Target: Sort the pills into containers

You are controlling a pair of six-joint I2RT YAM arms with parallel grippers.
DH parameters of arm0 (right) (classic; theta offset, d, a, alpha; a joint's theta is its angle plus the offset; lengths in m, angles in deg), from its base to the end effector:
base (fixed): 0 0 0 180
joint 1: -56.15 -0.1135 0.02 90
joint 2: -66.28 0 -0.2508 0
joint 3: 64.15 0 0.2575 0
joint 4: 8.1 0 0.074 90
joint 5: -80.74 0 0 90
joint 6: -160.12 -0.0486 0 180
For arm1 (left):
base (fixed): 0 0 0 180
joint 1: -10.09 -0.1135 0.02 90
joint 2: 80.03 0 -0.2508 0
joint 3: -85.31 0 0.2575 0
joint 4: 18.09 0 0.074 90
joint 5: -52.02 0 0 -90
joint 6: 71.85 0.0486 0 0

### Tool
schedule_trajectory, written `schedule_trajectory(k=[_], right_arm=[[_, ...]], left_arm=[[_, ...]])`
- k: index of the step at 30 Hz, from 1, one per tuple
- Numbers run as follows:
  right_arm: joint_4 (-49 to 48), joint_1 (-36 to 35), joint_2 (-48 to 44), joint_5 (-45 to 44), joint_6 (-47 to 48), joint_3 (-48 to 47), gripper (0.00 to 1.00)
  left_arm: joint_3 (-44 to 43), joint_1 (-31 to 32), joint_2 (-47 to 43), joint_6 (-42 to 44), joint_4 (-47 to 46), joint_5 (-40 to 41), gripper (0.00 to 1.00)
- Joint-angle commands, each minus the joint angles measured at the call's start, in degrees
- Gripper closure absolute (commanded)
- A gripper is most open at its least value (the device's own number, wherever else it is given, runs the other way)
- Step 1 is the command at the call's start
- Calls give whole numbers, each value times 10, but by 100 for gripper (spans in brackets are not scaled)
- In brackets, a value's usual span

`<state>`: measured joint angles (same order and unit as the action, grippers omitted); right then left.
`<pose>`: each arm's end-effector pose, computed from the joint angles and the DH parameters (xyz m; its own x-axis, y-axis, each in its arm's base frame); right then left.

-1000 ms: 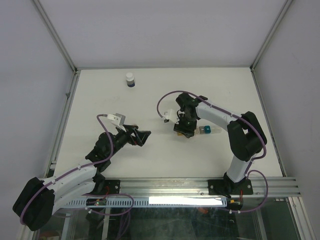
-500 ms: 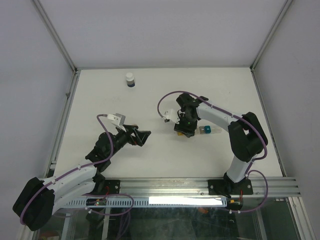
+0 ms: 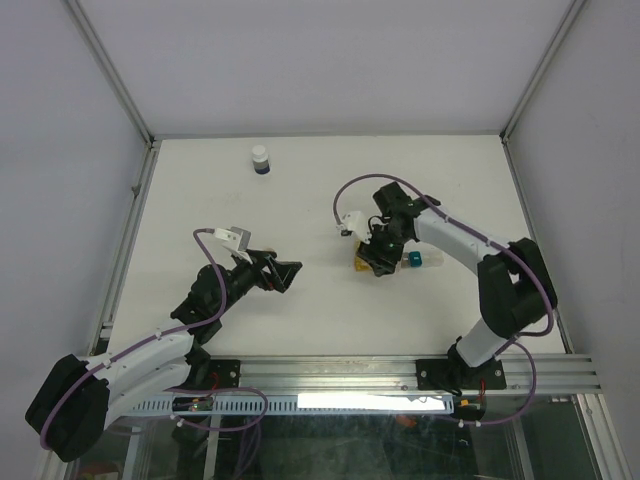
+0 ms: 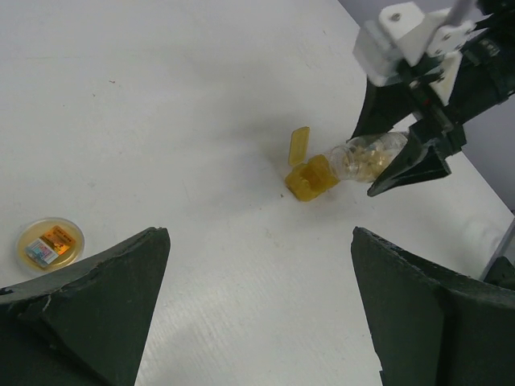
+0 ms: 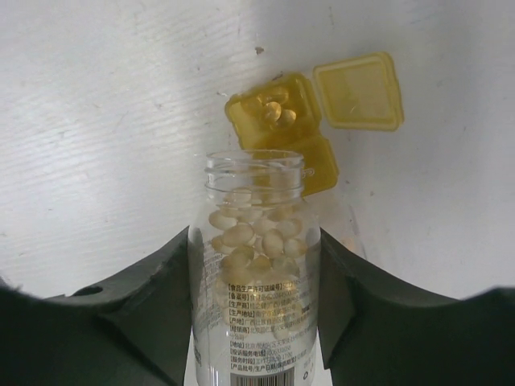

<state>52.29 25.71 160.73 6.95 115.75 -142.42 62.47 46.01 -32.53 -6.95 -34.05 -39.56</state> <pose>0.2645 0.1712 0.1744 -0.1987 -0.9129 -0.3565 -0.9787 0.2037 0.0238 0.1658 -0.1218 0.1724 -0.3691 -0.2563 -0.8934 0.4991 0.7562 -0.4231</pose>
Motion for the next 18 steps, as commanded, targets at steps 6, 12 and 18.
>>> schedule_trajectory(k=[6,12,18], right_arm=[[-103,72,-146,318,-68,30,100],[-351,142,-234,478,-269,82,100],[-1045,201,-291,521,-813,203,100]], left_arm=[[-43,-2,-14,-29,25,-6,1],[-153,-3,2,-24,177,36,1],[-294,-3,84,-11,373,84,1]])
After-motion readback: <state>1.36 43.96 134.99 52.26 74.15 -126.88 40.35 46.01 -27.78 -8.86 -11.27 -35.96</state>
